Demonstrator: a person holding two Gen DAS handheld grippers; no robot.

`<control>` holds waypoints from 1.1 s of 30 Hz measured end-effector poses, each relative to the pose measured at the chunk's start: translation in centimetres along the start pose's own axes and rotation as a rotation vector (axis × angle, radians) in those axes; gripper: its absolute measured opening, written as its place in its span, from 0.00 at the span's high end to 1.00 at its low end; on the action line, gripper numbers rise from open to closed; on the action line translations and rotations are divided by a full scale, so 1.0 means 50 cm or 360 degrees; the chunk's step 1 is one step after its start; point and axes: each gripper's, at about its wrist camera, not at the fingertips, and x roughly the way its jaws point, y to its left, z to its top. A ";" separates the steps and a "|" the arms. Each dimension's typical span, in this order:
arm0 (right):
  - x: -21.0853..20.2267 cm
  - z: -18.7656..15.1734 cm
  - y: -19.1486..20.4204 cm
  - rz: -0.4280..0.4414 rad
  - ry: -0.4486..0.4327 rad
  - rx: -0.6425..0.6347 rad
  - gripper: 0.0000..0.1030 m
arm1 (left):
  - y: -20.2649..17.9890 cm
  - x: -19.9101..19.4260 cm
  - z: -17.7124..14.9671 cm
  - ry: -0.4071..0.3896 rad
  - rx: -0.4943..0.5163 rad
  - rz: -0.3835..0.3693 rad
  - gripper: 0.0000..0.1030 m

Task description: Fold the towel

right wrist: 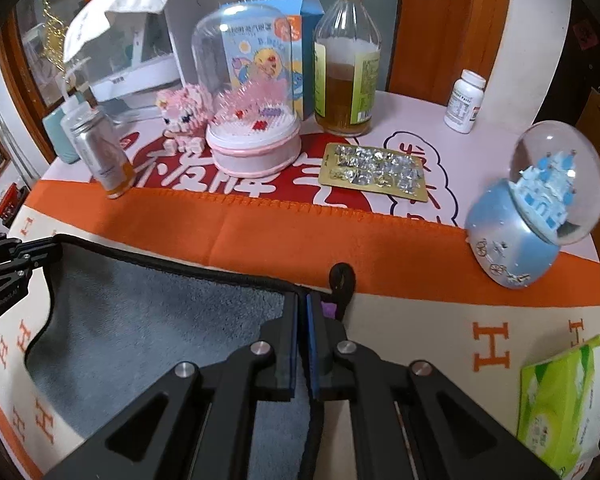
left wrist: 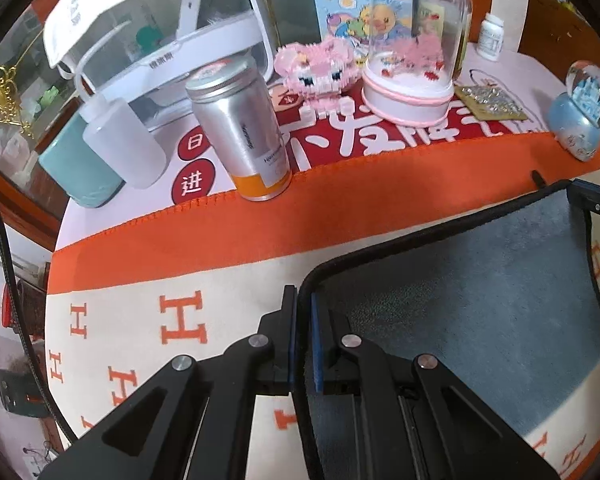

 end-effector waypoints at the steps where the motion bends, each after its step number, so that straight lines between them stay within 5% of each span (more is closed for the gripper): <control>1: 0.009 0.002 0.000 -0.0010 0.0011 -0.0001 0.96 | -0.002 0.008 0.002 0.0006 0.0003 0.0005 0.95; 4: 0.030 0.000 -0.003 -0.0030 0.0043 0.0012 0.95 | -0.007 0.031 0.006 0.0026 0.0000 0.0023 0.90; 6: 0.037 -0.001 -0.009 -0.0046 0.0061 0.0039 0.86 | -0.006 0.041 0.009 0.0036 -0.0024 0.0036 0.79; 8: 0.035 -0.001 -0.015 -0.0072 0.0051 0.0070 0.78 | 0.001 0.046 0.010 0.0040 -0.0077 0.0032 0.46; 11: 0.014 0.001 -0.022 -0.0081 -0.0028 0.0088 0.72 | 0.016 0.040 0.010 0.0027 -0.0158 -0.0013 0.27; 24: -0.064 -0.030 0.015 0.0000 -0.0048 0.0102 0.71 | 0.034 -0.041 -0.033 -0.0002 -0.0353 -0.0180 0.01; 33: -0.145 -0.088 0.047 0.0010 -0.0080 0.0202 0.58 | 0.006 -0.163 -0.107 -0.0062 -0.0348 -0.0229 0.01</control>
